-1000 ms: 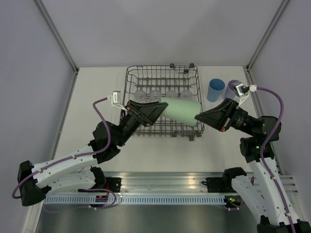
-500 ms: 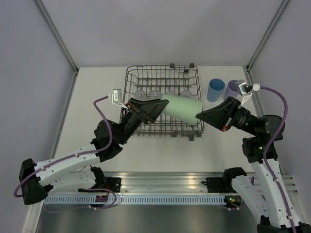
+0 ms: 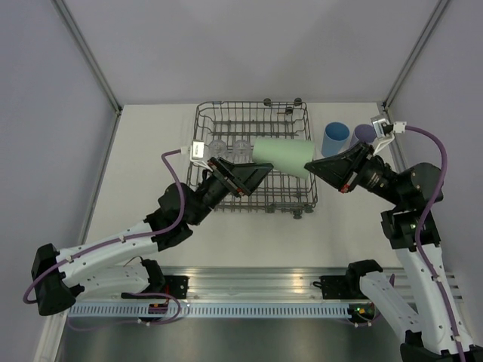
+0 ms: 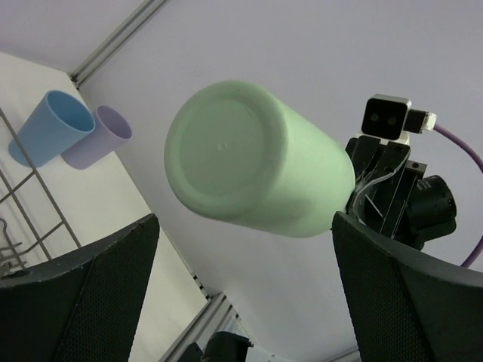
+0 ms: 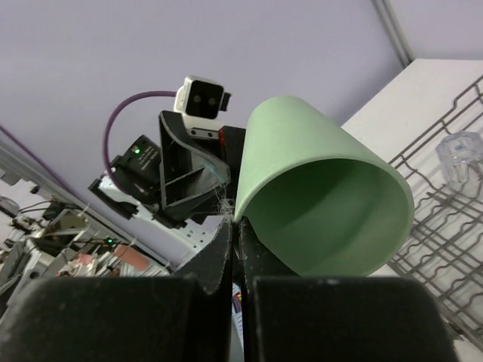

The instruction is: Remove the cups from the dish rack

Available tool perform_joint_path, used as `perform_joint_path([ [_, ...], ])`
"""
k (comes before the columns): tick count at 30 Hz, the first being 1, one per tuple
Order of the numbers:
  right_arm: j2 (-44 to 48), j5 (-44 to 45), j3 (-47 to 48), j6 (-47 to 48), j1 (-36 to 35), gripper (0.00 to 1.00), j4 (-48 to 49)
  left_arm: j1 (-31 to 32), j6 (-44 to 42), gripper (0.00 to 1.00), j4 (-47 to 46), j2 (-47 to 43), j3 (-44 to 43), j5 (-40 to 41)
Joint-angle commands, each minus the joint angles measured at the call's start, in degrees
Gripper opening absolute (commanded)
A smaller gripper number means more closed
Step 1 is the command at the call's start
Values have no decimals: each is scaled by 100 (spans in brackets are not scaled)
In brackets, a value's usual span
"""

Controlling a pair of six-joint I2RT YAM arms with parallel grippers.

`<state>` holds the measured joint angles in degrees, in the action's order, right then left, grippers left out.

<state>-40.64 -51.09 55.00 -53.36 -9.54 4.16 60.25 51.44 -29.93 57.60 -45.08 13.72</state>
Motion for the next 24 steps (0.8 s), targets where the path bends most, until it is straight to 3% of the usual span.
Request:
perform_joint_path([
  [1, -110, 458, 580, 973, -13, 0, -897, 22, -134, 100, 207, -56, -203, 254],
  [7, -532, 1889, 1697, 2724, -13, 0, -3498, 22, -450, 100, 830, -232, -378, 720],
  [12, -1417, 3946, 2619, 3946, -21, 0, -5211, 22, -854, 100, 1981, -373, -738, 1203],
  [15, -1919, 4940, 2918, 4193, -13, 0, -5627, 22, -1118, 100, 2614, -504, -932, 1388],
  [24, -3502, 6409, 3587, 4484, -13, 1, -6261, 22, -1971, 100, 4213, -996, -1293, 1836],
])
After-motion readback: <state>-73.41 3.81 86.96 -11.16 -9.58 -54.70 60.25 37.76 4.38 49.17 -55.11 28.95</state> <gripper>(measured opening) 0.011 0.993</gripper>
